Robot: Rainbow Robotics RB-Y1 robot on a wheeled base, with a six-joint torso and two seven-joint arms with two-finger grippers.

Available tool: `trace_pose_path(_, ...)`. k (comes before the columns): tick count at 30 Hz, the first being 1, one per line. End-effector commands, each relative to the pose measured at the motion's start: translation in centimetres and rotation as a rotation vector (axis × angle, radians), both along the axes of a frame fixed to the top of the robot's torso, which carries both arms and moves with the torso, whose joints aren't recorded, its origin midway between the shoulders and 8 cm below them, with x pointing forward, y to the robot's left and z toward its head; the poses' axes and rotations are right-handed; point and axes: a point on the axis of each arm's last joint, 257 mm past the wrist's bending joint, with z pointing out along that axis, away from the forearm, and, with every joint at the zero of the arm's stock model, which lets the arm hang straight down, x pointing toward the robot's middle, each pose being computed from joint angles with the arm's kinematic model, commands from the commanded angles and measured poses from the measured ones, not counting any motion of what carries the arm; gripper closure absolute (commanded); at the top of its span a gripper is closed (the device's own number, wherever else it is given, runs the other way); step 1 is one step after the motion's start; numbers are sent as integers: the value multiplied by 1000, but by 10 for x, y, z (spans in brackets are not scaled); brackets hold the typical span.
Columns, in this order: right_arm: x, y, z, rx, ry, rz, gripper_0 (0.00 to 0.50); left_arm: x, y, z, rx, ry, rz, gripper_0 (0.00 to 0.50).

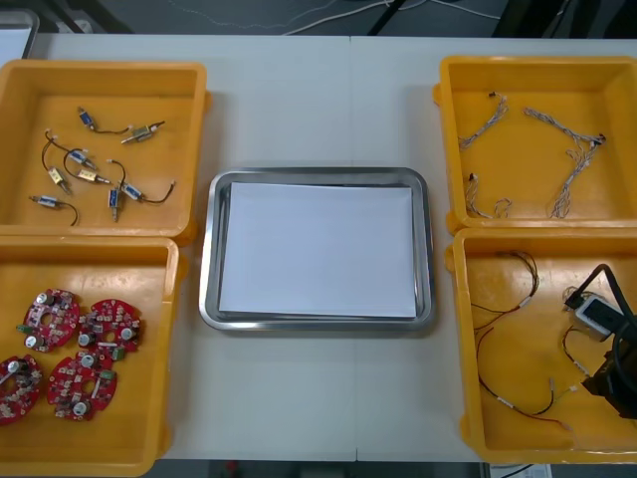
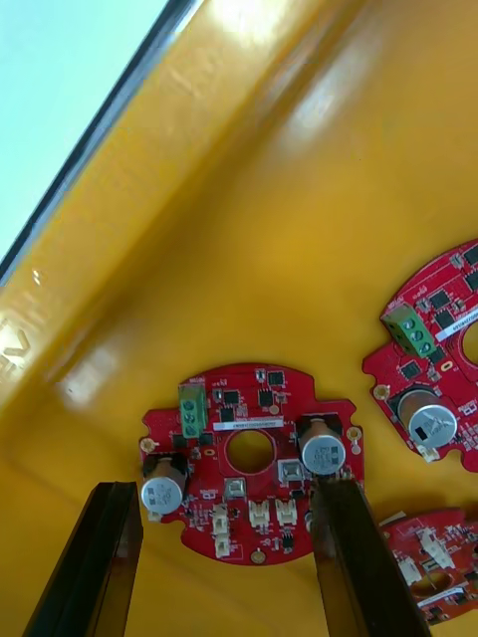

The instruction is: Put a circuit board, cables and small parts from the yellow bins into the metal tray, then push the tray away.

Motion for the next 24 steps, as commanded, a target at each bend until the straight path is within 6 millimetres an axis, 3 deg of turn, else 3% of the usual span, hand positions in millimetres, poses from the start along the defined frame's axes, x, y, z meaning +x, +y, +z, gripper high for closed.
trace_pose_path(1,5,11,27,0,-24,-17,0,2,-2,1,-16,-9,21,0)
trace_pose_path(11,-1,33,33,38,-11,-52,0,2,3,1,-1,-19,22,0)
trace_pose_path(24,25,-4,17,-14,-49,-50,0,5,10,-8,30,-12,12,0)
